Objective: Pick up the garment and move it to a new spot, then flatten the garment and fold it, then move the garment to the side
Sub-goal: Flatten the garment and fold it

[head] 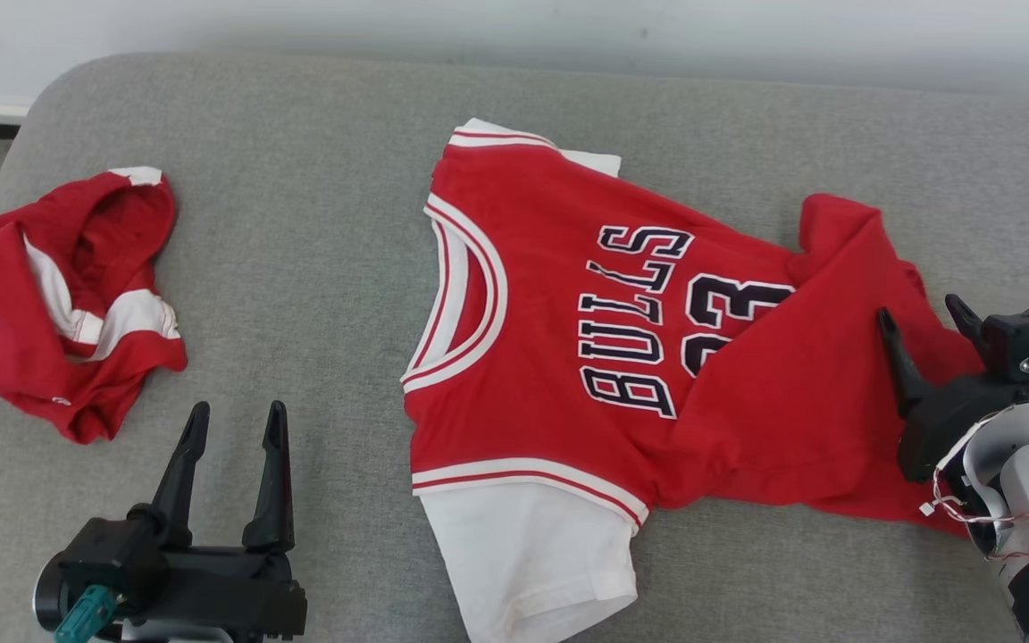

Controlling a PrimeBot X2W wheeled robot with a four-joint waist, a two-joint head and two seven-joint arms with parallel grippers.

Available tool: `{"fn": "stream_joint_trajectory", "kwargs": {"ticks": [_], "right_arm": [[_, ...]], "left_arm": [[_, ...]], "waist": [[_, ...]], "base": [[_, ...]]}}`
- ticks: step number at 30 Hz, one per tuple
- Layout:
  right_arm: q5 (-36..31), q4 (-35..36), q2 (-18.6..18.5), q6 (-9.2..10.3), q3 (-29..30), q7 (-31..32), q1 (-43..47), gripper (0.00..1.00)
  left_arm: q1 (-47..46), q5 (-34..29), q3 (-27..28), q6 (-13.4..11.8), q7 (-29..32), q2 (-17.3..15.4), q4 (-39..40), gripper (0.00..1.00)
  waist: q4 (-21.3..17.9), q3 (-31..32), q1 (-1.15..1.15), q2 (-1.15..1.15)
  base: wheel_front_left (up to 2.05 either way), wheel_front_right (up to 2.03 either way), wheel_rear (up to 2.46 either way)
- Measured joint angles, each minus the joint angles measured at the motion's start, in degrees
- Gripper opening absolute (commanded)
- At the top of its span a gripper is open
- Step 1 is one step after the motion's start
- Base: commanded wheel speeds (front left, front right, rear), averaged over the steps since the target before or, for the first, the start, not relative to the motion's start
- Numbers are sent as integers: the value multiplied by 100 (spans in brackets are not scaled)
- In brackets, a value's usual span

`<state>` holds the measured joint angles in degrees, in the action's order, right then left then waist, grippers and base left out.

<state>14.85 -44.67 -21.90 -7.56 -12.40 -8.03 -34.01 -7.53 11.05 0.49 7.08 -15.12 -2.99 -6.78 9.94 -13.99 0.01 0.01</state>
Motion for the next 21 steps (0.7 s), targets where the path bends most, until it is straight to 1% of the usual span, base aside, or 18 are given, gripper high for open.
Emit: {"fn": "stream_joint_trajectory", "kwargs": {"ticks": [5, 6, 7, 13, 16, 19, 21], "right_arm": [[347, -581, -32, 0, -267, 209, -274, 100], [435, -654, -31, 0, -331, 230, -314, 31], [488, -702, -38, 0, -405, 223, -360, 0], [634, -832, -67, 0, -804, -310, -456, 0], [702, -802, -82, 0, -904, -544, -453, 0], [727, -571, -87, 0, -949, -667, -336, 0], [737, -247, -96, 0, -861, -687, -146, 0]], "left_arm": [[-43, 18, -47, 7, 0, 1, -41, 100], [-47, 27, -66, 8, 0, 2, -43, 100], [-51, 59, -79, 8, 0, 3, -52, 100], [-35, 118, -60, 21, 1, 5, -109, 100], [7, 124, -60, 24, 0, 5, -140, 100], [85, 165, -57, 1, 0, 5, -163, 100], [133, 174, -52, -8, 0, 5, -165, 100]], "waist": [[127, -103, 0, 0], [146, -116, 0, 0], [162, -125, 0, 0], [127, -75, 0, 0], [65, 9, -1, 0], [-23, 103, -1, 0], [-93, 169, -1, 0]], "base": [[0, 0, 0], [0, 0, 0], [0, 0, 0], [0, 0, 0], [0, 0, 0], [0, 0, 0], [0, 0, 0]]}}
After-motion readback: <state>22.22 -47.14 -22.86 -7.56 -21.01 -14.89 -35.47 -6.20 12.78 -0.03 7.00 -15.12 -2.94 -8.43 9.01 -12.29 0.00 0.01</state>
